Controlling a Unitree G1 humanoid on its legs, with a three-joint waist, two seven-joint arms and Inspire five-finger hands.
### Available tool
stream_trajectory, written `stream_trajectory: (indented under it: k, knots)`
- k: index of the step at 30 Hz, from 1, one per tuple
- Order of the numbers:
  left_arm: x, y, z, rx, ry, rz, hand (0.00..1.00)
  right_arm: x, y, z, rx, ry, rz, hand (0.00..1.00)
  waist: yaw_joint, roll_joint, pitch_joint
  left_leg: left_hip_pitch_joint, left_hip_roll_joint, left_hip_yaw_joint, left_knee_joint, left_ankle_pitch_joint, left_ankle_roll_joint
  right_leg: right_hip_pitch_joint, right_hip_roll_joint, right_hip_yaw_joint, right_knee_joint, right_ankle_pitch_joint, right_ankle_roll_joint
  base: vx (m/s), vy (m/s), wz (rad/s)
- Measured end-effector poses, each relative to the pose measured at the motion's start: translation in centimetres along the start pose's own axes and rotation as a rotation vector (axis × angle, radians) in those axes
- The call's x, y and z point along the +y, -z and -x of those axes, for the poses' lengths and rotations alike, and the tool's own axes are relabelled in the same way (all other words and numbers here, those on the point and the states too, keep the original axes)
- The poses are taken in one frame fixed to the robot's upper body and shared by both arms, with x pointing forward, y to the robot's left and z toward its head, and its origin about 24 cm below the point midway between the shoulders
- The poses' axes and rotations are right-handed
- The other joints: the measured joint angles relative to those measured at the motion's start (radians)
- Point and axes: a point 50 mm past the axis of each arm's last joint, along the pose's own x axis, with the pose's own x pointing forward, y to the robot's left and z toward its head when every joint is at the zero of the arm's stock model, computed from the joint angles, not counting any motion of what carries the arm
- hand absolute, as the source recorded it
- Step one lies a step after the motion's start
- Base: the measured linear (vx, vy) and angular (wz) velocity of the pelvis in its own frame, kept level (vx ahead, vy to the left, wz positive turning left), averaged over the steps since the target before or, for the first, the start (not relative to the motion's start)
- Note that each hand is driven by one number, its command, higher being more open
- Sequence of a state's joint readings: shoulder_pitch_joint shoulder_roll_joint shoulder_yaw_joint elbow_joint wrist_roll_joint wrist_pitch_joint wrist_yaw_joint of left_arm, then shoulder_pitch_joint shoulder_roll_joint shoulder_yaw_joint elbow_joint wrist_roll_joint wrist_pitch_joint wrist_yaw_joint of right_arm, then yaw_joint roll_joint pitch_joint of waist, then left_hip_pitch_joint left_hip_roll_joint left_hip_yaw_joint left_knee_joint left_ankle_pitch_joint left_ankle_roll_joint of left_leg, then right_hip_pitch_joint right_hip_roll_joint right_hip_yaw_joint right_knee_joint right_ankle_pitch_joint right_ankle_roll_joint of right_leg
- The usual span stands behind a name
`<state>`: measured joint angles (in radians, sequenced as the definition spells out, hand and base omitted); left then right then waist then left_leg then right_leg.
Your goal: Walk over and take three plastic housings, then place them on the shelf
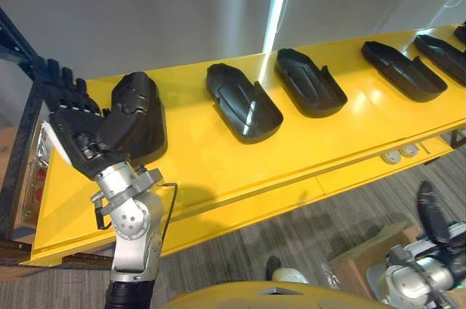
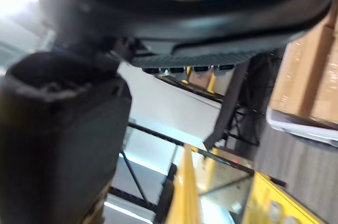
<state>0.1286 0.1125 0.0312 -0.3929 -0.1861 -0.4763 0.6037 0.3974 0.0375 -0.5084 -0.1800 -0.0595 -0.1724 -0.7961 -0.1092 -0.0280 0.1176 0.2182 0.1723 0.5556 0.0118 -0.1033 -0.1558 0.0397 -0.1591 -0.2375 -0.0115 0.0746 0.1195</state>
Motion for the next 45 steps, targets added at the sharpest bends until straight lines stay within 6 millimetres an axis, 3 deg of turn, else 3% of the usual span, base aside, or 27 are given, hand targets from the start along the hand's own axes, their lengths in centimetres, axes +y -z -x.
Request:
stream_trajectory:
  k: [4,6,9,16,20,27,30,35,41,45]
  knots:
    - [0.4,-1.1,-0.6,-0.053,-0.014,0.007,1.00,-0.8,-4.3,-1.3,-0.205,-0.006,-0.131,1.00,-0.001,0.001,0.000,0.001,0.001,0.007,0.010,-0.009,0.001,0.000,-0.001,0.003,0.000,0.000,0.000,-0.02,-0.020,-0.05]
    - [0.9,-1.3,-0.9,-0.067,-0.028,0.000,1.00,-0.2,-7.5,-2.0,-0.324,-0.175,-0.326,1.00,-0.002,0.001,0.001,0.001,0.004,0.013,0.021,-0.015,0.002,0.001,-0.001,0.010,0.000,0.000,0.000,-0.04,-0.029,-0.08]
    - [1.0,-1.2,-1.0,-0.047,-0.023,0.014,1.00,1.7,-10.2,-1.8,-0.412,-0.454,-0.498,1.00,0.004,0.001,0.001,-0.001,0.005,0.010,0.027,-0.015,0.002,0.002,0.001,0.008,-0.001,0.001,0.000,-0.05,-0.040,0.00]
    - [0.7,-2.0,-0.9,-0.063,0.070,0.011,1.00,6.1,-11.3,0.8,-0.418,-0.911,-0.596,1.00,0.030,0.023,0.015,-0.021,0.012,-0.038,0.044,-0.014,0.002,0.023,-0.001,-0.033,-0.011,0.002,0.001,-0.02,-0.033,0.16]
    - [0.4,-2.8,-1.0,-0.093,0.116,0.016,1.00,8.6,-12.7,1.7,-0.453,-1.057,-0.665,1.00,0.048,0.018,0.028,-0.045,0.014,-0.051,0.063,-0.018,0.007,0.012,-0.004,-0.036,-0.010,0.005,-0.002,-0.03,-0.022,0.09]
    - [-1.8,-4.3,-3.3,-0.239,0.113,0.107,1.00,12.5,-19.1,2.9,-0.686,-1.183,-0.805,1.00,0.055,-0.001,0.197,-0.279,0.051,-0.090,0.270,-0.066,0.036,-0.131,-0.011,-0.034,-0.009,0.071,-0.026,-0.15,-0.023,0.05]
    - [-2.4,-4.2,-3.3,-0.235,0.093,0.141,1.00,13.3,-19.3,3.0,-0.679,-1.205,-0.792,1.00,0.058,0.007,0.232,-0.303,0.054,-0.099,0.286,-0.068,0.039,-0.146,-0.011,-0.037,-0.008,0.077,-0.030,-0.09,-0.023,0.06]
    - [-2.7,-4.3,-3.1,-0.256,0.093,0.130,1.00,14.2,-18.3,2.7,-0.614,-1.235,-0.718,1.00,0.063,0.012,0.242,-0.331,0.055,-0.111,0.303,-0.074,0.044,-0.161,-0.012,-0.040,-0.007,0.079,-0.030,-0.02,-0.004,0.02]
    - [-2.8,-4.8,-3.2,-0.306,0.074,0.139,1.00,14.5,-18.8,2.8,-0.641,-1.246,-0.680,1.00,0.075,0.015,0.305,-0.353,0.062,-0.117,0.347,-0.092,0.052,-0.165,-0.014,-0.042,-0.001,0.081,-0.028,-0.06,0.000,0.01]
    - [-2.8,-4.9,-3.2,-0.320,0.070,0.144,1.00,14.9,-18.4,3.0,-0.619,-1.302,-0.637,1.00,0.077,0.020,0.312,-0.366,0.065,-0.121,0.358,-0.094,0.053,-0.178,-0.015,-0.042,0.011,0.080,-0.029,-0.02,-0.007,0.00]
